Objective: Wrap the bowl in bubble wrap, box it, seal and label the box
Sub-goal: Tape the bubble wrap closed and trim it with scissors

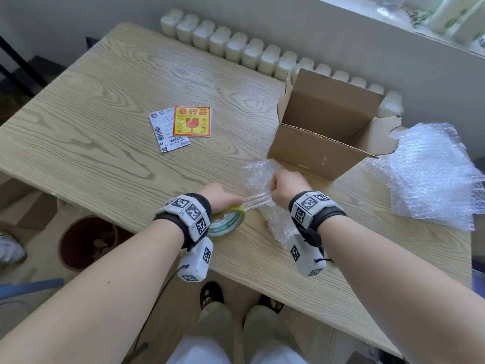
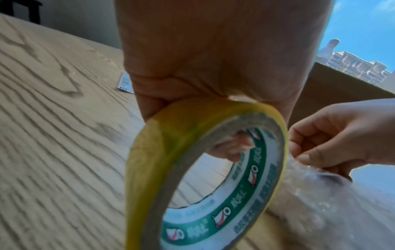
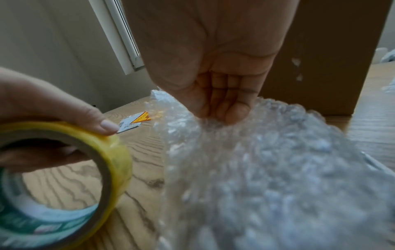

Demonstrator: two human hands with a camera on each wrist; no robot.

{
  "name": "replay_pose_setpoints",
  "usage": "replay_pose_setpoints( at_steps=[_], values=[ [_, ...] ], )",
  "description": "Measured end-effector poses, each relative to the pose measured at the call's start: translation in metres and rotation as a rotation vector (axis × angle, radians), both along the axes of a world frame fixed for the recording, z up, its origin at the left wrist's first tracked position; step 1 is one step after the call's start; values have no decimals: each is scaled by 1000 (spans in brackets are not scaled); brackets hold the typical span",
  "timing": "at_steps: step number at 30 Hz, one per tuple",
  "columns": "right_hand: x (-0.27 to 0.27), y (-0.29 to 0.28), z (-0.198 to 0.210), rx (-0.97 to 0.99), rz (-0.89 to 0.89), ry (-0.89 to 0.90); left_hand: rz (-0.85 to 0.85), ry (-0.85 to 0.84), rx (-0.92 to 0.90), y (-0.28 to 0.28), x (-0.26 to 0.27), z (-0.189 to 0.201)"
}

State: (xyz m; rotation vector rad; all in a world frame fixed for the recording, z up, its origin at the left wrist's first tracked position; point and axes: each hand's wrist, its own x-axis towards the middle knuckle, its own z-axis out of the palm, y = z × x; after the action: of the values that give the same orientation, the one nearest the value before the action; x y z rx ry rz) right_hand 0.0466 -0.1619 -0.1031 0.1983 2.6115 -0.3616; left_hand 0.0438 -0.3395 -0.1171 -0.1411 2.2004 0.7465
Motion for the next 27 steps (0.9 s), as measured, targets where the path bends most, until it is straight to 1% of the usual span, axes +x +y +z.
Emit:
replay_pose_setpoints(
  at_steps=[3, 5, 8, 11, 14, 19, 27],
  values=[
    [4, -5, -3, 143, 71, 110, -100, 79, -51, 1, -2, 3],
    [8, -9, -4, 149, 71, 154, -151, 109, -55, 3, -3, 5],
    [9, -10, -5, 34, 33, 114, -161, 108, -14, 4, -1, 5],
    [13, -10, -3, -10, -23, 67, -161, 114, 14, 6, 2, 4],
    [20, -10, 1, -32, -79, 61, -170, 113, 11, 7, 3, 4],
    [18, -16, -4, 23, -76, 25, -193, 115, -22, 9, 1, 3],
    [11, -18, -21, 61, -126, -21, -267, 175, -95, 21, 3, -9]
  ],
)
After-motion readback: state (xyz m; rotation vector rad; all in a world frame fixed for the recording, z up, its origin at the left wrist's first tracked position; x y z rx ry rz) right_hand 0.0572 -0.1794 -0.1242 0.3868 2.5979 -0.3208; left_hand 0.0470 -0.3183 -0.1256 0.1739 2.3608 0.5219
